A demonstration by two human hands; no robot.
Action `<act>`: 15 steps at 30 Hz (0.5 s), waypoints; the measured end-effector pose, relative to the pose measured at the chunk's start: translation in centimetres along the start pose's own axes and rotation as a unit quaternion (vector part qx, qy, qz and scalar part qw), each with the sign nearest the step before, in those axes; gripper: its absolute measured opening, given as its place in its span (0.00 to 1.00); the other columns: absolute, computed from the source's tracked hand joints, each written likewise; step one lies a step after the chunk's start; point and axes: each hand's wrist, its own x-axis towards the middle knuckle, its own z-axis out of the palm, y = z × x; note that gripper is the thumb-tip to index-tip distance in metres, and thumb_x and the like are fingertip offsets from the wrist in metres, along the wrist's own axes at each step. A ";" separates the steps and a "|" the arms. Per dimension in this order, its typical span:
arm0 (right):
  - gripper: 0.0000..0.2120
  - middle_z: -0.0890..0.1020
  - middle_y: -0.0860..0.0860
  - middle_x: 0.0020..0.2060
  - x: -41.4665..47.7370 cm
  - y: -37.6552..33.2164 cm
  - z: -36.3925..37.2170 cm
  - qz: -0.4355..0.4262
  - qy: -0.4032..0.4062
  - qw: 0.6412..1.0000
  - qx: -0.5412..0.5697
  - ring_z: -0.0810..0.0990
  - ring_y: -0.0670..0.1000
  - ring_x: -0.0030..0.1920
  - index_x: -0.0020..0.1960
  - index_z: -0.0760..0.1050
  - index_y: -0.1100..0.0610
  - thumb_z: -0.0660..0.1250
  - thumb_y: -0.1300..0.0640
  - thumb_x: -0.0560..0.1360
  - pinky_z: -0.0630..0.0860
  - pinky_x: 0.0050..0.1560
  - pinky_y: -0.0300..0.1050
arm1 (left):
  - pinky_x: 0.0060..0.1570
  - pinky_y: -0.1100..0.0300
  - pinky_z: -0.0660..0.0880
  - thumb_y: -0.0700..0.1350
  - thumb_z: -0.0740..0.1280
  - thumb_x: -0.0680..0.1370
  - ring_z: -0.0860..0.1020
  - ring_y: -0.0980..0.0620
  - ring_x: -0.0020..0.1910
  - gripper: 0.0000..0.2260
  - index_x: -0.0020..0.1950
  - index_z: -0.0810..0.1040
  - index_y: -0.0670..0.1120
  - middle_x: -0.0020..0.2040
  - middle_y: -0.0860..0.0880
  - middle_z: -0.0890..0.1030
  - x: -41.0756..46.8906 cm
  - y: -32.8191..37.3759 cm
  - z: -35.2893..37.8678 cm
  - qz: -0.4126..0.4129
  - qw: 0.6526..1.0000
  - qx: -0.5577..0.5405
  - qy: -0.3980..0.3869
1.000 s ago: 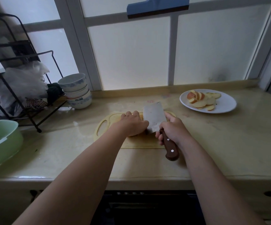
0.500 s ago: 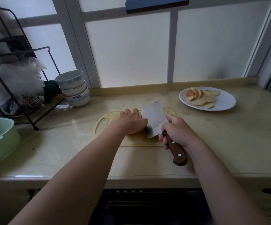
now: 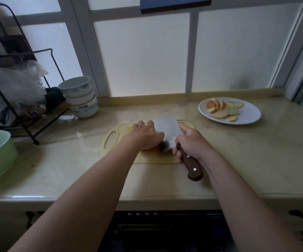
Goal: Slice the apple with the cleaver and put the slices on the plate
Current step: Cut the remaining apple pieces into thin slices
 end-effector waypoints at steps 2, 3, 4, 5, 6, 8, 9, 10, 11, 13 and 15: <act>0.33 0.76 0.57 0.29 0.3 0.0 0.1 0.004 0.002 1.000 -0.003 0.72 0.49 0.23 0.76 0.71 0.44 0.52 0.70 0.78 0.75 0.25 0.43 | 0.61 0.45 0.65 0.57 0.55 0.79 0.63 0.37 0.66 0.24 0.69 0.63 0.43 0.66 0.37 0.66 0.1 -0.1 0.1 0.003 1.000 0.001 0.002; 0.34 0.76 0.57 0.29 0.4 0.0 0.2 0.005 0.004 1.000 -0.008 0.72 0.49 0.23 0.77 0.69 0.44 0.53 0.70 0.78 0.75 0.25 0.43 | 0.62 0.45 0.65 0.57 0.55 0.79 0.63 0.37 0.66 0.24 0.69 0.63 0.43 0.66 0.37 0.66 0.2 -0.1 0.1 0.001 1.000 0.000 0.002; 0.35 0.77 0.57 0.29 0.5 0.0 0.2 0.006 0.005 1.000 -0.013 0.72 0.49 0.22 0.79 0.67 0.43 0.53 0.69 0.78 0.75 0.25 0.43 | 0.62 0.45 0.65 0.57 0.55 0.79 0.63 0.37 0.66 0.24 0.69 0.63 0.43 0.66 0.37 0.65 0.2 -0.1 0.1 0.000 1.000 -0.002 0.001; 0.36 0.77 0.57 0.29 0.6 0.1 0.3 0.008 0.007 1.000 -0.015 0.73 0.49 0.22 0.80 0.65 0.43 0.53 0.69 0.78 0.75 0.25 0.43 | 0.62 0.45 0.65 0.57 0.55 0.79 0.63 0.37 0.66 0.24 0.69 0.64 0.43 0.66 0.37 0.65 0.2 -0.1 0.1 0.000 1.000 -0.002 0.002; 0.36 0.77 0.57 0.28 0.7 0.1 0.4 0.009 0.007 1.000 -0.020 0.73 0.49 0.22 0.82 0.63 0.43 0.53 0.69 0.78 0.75 0.24 0.42 | 0.62 0.45 0.65 0.57 0.55 0.79 0.63 0.37 0.66 0.24 0.69 0.64 0.43 0.66 0.37 0.66 0.2 -0.1 0.2 0.001 1.000 0.000 0.004; 0.37 0.78 0.57 0.28 0.8 0.0 0.8 0.005 0.006 0.999 -0.039 0.73 0.49 0.21 0.83 0.59 0.43 0.53 0.68 0.79 0.75 0.24 0.42 | 0.62 0.44 0.65 0.57 0.56 0.79 0.65 0.37 0.66 0.24 0.68 0.65 0.42 0.66 0.38 0.67 0.4 -0.1 0.4 -0.001 1.000 0.008 0.026; 0.37 0.78 0.57 0.29 0.9 -0.1 1.0 0.003 0.006 0.999 -0.046 0.73 0.49 0.21 0.84 0.58 0.43 0.53 0.68 0.79 0.74 0.23 0.42 | 0.63 0.43 0.66 0.58 0.57 0.79 0.66 0.37 0.66 0.24 0.68 0.67 0.42 0.66 0.39 0.68 0.4 -0.1 0.4 -0.005 0.999 0.011 0.040; 0.37 0.78 0.58 0.29 1.1 -0.1 1.1 0.002 0.005 0.999 -0.049 0.73 0.49 0.20 0.84 0.57 0.43 0.53 0.67 0.80 0.74 0.23 0.42 | 0.62 0.43 0.66 0.60 0.56 0.78 0.66 0.37 0.65 0.26 0.66 0.68 0.42 0.65 0.39 0.68 0.4 -0.1 0.5 -0.008 0.999 0.018 0.046; 0.37 0.78 0.58 0.29 1.2 -0.1 1.2 0.002 0.004 0.999 -0.049 0.73 0.49 0.21 0.84 0.56 0.43 0.53 0.67 0.80 0.74 0.23 0.42 | 0.59 0.44 0.66 0.63 0.52 0.75 0.66 0.37 0.61 0.29 0.64 0.67 0.42 0.63 0.40 0.69 0.4 0.0 0.5 0.000 0.999 0.031 0.045; 0.37 0.79 0.58 0.30 1.2 0.0 1.2 0.001 0.004 0.999 -0.048 0.74 0.49 0.21 0.84 0.56 0.42 0.53 0.67 0.79 0.75 0.24 0.43 | 0.54 0.49 0.62 0.64 0.43 0.66 0.64 0.40 0.53 0.33 0.59 0.64 0.43 0.58 0.40 0.68 0.3 0.1 0.8 0.014 0.998 0.051 0.036; 0.37 0.79 0.57 0.29 1.2 0.2 1.0 -0.002 0.008 0.999 -0.039 0.74 0.50 0.22 0.83 0.58 0.42 0.54 0.67 0.79 0.75 0.25 0.43 | 0.53 0.50 0.60 0.62 0.43 0.67 0.62 0.42 0.52 0.30 0.60 0.61 0.44 0.54 0.43 0.65 0.2 0.0 1.1 0.011 0.998 0.047 0.046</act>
